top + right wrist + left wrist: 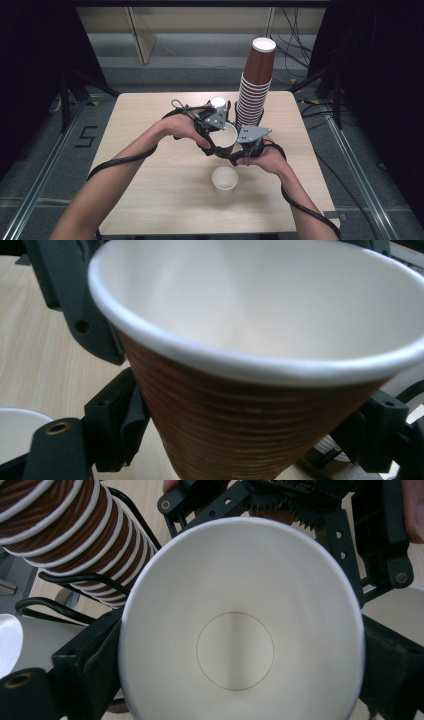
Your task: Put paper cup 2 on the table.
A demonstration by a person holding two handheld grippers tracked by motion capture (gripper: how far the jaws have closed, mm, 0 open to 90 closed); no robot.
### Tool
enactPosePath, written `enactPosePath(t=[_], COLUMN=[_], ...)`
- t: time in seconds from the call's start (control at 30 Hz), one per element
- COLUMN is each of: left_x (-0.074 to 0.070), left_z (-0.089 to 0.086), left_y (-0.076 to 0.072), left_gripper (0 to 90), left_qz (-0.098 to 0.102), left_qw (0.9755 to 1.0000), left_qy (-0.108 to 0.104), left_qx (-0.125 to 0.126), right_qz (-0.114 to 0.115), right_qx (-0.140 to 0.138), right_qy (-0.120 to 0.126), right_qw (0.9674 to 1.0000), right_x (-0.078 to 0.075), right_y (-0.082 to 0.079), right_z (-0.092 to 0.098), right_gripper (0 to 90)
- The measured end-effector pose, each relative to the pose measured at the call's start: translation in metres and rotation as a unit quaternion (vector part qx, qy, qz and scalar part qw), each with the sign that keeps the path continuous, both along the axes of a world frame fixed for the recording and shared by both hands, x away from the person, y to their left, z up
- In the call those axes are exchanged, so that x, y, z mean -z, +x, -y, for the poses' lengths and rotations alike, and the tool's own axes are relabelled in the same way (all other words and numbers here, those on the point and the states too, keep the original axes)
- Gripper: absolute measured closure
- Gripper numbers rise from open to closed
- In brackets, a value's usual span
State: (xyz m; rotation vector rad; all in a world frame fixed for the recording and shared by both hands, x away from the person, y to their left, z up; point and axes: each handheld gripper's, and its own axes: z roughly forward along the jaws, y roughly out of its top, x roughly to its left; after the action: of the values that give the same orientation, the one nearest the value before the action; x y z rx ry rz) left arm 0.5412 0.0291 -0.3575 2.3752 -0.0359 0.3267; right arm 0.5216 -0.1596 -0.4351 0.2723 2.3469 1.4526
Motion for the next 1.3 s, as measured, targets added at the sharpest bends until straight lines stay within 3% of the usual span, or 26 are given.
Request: enactPosePath(t=[0.03,0.1,0.17,0.3,0.4,0.57,0.67,0.73,0.9,1.03,1.07,1.13,1.17,1.3], left_x=[-0.001,-0.002,-0.002,-0.005,-0.007,-0.003,0.004,0.01,0.02,0.031,0.033,0.039,0.042,0.052], left_z=[-0.001,-0.002,-0.004,-0.012,-0.02,-0.039,-0.051,-0.058,-0.075,-0.084,-0.085,-0.09,-0.093,-0.103], left_y=[0.001,0.001,0.0,-0.005,-0.009,-0.016,-0.021,-0.024,-0.032,-0.041,-0.042,-0.046,-0.049,-0.057], left_gripper=[6.0,5.6,5.6,3.4,2.8,1.7,1.3,1.2,1.2,1.1,1.0,1.0,0.9,0.7], left_qz=[0.003,0.008,0.006,0.008,0.011,0.024,0.03,0.033,0.033,0.038,0.038,0.042,0.044,0.051], left_qw=[1.0,0.9997,0.9996,0.9984,0.997,0.9953,0.9923,0.9899,0.9839,0.9814,0.9811,0.979,0.9772,0.9692], left_qy=[0.001,-0.021,-0.029,-0.057,-0.076,-0.09,-0.11,-0.123,-0.151,-0.157,-0.157,-0.162,-0.164,-0.184], left_qx=[0.003,0.0,-0.001,-0.003,-0.008,-0.028,-0.049,-0.064,-0.09,-0.104,-0.106,-0.117,-0.127,-0.155], right_qz=[-0.001,-0.011,-0.006,-0.024,-0.038,-0.057,-0.05,-0.066,-0.078,-0.081,-0.072,-0.082,-0.089,-0.081], right_qx=[0.001,0.01,0.006,0.024,0.041,0.065,0.072,0.076,0.086,0.089,0.086,0.092,0.099,0.096], right_qy=[0.008,0.011,0.005,0.002,0.015,0.031,0.03,0.02,0.018,0.004,0.0,0.0,0.001,0.001], right_qw=[1.0,0.9998,1.0,0.9994,0.9983,0.9958,0.9957,0.9947,0.9931,0.9928,0.9937,0.9924,0.9911,0.9921], right_x=[-0.002,-0.003,-0.003,-0.001,0.004,0.012,0.018,0.023,0.028,0.032,0.034,0.036,0.037,0.039], right_y=[0.001,0.0,0.001,0.001,-0.001,-0.008,-0.012,-0.017,-0.027,-0.037,-0.039,-0.046,-0.051,-0.056], right_z=[0.002,0.005,0.006,0.016,0.026,0.043,0.05,0.054,0.059,0.062,0.063,0.064,0.066,0.069], right_gripper=[19.0,18.9,18.9,18.8,18.8,18.6,18.4,18.3,18.2,18.1,18.1,18.1,18.1,18.0])
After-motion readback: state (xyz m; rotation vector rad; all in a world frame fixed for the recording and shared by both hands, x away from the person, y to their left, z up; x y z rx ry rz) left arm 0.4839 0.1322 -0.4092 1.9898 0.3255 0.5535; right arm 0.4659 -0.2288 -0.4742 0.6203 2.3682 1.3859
